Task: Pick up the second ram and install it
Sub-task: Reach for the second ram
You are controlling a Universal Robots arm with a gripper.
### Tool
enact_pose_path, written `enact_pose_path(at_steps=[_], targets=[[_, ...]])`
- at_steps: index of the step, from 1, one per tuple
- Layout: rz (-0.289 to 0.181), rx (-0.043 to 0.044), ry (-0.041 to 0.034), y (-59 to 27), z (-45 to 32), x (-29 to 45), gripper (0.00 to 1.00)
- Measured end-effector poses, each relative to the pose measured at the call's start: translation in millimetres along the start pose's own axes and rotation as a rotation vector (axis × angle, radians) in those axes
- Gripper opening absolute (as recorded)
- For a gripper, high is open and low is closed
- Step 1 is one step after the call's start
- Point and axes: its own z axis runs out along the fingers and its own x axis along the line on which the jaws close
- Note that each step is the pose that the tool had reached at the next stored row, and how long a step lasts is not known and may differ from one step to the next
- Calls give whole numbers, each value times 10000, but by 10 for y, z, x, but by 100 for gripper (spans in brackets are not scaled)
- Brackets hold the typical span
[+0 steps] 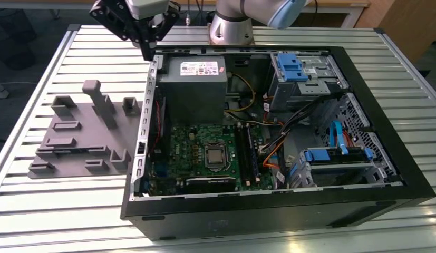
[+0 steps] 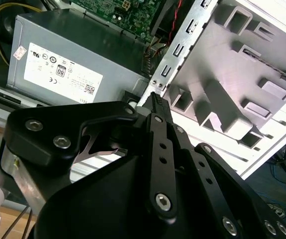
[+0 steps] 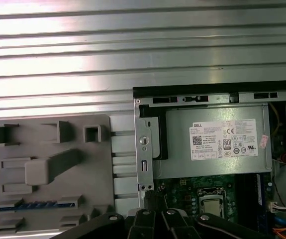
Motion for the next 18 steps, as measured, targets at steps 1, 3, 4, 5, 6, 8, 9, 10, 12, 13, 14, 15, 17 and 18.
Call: enact_pose_path(at_steps=[1,3,4,5,6,8,9,10,12,13,14,15,17,18], targets=[[0,-1,-1,0,0,6,11],[1,0,-1,-1,1,18,11],[0,0,0,-2,1,24,11],[0,0,0,-2,1,29,11],[0,0,0,-3,2,34,11],[0,0,0,-4,3,46,11],[0,0,0,-4,3,52,11],[0,0,0,-5,3,59,11],[0,0,0,-6,4,72,11],[0,0,0,-6,4,79,11],[0,0,0,-7,4,86,11],[0,0,0,-7,4,94,11],[0,0,0,-9,5,108,11],[0,0,0,-9,5,115,11]])
